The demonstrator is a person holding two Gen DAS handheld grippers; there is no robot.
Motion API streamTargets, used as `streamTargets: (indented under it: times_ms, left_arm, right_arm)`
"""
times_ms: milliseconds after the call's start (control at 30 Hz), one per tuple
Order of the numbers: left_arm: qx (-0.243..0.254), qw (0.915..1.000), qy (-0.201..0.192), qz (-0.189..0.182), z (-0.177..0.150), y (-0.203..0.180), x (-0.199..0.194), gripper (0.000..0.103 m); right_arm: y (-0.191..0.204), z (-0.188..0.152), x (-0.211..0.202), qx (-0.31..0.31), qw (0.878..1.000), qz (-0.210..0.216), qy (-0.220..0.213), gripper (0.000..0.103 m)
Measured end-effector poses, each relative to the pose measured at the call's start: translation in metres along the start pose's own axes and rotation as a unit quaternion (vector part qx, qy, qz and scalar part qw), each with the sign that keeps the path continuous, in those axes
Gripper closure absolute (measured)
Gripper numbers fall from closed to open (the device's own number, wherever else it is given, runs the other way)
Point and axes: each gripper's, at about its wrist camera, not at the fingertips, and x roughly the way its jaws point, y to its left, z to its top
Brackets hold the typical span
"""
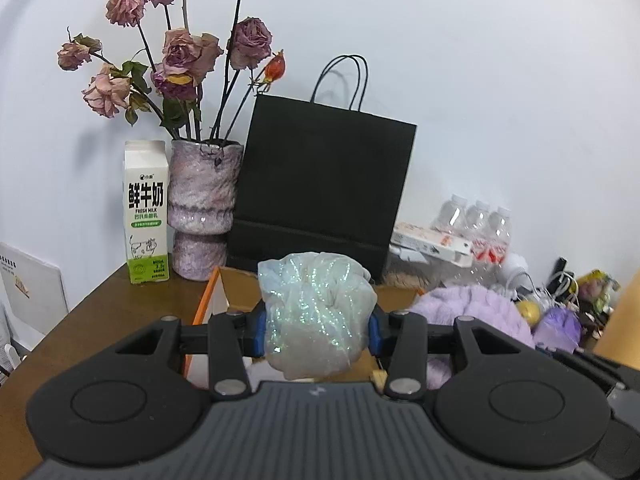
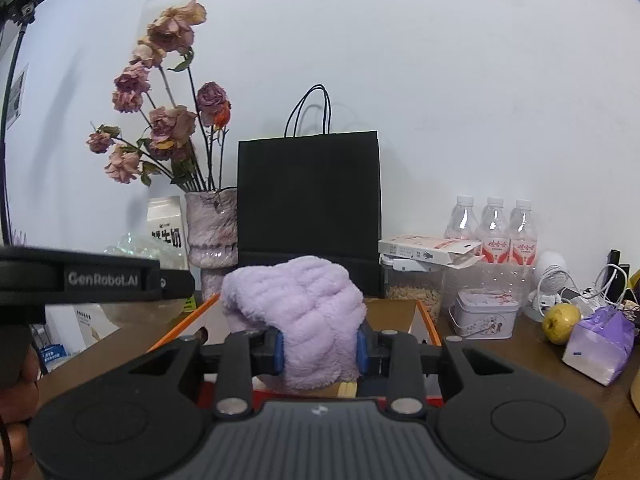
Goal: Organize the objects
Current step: 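Carry the plastic bag with the left gripper while the right carries the towel over the box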
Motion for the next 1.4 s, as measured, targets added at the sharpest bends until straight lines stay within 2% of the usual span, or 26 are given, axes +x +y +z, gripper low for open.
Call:
streamTargets:
  times_ms: [733, 1100, 1400]
  left_arm:
    - [-0.007, 0.9989, 0.019, 0.042, 0.015, 0.01, 0.086, 0.058]
    - [0.006, 0.9964, 0.045, 0.072, 0.006, 0.019, 0.129, 0.057]
    - [0.028, 0.9946, 0.061, 0.08, -0.004, 0.015, 0.149, 0.056]
  right_arm:
    - [-0.011, 0.009, 0.092, -0.004, 1.0, -0.015, 0.013, 0.072]
    - [-0.028, 0.0, 0.133, 0.003, 0.999, -0.018, 0.04, 0.072]
    - [-0.036, -0.008, 0.153, -0.003, 0.998, -0.03, 0.057, 0.072]
